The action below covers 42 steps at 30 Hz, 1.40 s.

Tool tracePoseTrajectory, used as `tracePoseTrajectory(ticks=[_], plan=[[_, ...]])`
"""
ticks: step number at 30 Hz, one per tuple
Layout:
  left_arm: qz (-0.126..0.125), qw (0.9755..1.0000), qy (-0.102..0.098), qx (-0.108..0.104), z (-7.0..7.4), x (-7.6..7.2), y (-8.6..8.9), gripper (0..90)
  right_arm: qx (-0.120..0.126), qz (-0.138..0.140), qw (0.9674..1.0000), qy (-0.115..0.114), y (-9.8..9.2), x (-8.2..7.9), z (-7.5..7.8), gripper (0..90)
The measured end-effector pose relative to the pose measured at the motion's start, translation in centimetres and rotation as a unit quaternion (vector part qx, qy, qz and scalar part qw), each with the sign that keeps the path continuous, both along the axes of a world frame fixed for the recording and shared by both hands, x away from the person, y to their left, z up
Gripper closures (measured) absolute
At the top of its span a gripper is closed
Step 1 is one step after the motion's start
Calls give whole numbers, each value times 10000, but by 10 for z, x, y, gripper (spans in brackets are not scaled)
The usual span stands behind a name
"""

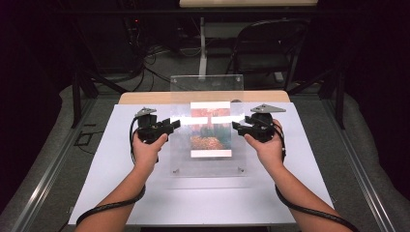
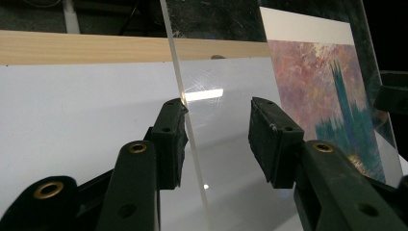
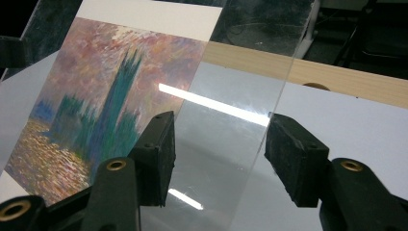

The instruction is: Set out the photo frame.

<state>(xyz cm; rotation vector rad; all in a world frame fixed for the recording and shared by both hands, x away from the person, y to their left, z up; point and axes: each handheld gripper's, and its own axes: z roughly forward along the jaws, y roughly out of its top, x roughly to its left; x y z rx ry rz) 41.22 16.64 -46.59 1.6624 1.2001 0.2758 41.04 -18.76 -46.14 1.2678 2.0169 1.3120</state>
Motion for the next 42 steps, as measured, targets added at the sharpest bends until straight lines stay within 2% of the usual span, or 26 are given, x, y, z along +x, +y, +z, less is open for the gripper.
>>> tracePoseTrajectory(ticks=[9, 14, 21, 26, 32, 42], plan=[[-96, 9998, -159, 59, 8, -15, 3, 611, -19, 74, 9999, -126, -4, -15, 7, 509], [-167, 9994, -305, 33, 12, -31, 7, 639, -19, 92, 9996, -281, -7, -28, 11, 548], [-278, 9979, -580, -73, 14, -58, 12, 689, 14, 146, 9985, -531, -11, -57, 16, 623], [-354, 9966, -739, -10, 15, -75, 15, 711, -49, 210, 9974, -688, -14, -76, 18, 668], [-425, 9954, -854, 56, 16, -91, 16, 731, 63, 251, 9968, -761, -18, -94, 18, 710], [-480, 9943, -945, 120, 15, -104, 17, 741, 172, 308, 9965, -760, -21, -107, 17, 737]])
